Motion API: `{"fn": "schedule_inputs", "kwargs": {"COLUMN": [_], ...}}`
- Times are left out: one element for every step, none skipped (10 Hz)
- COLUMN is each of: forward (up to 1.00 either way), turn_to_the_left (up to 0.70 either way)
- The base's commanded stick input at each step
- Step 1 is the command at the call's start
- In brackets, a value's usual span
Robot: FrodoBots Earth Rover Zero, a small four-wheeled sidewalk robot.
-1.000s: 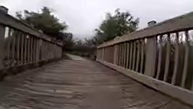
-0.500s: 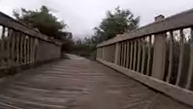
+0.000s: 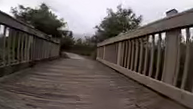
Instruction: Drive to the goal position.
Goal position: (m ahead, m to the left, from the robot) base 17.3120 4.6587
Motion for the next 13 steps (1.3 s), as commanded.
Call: {"fn": "schedule_inputs", "kwargs": {"forward": [0.50,0.50,0.50,0.50,0.50,0.50,0.50,0.50,0.50,0.50,0.50,0.50,0.50], "turn_to_the_left": [0.48,0.50,0.50,0.50,0.50,0.36,0.03,0.00,0.00,0.00,0.00,0.00,0.00]}}
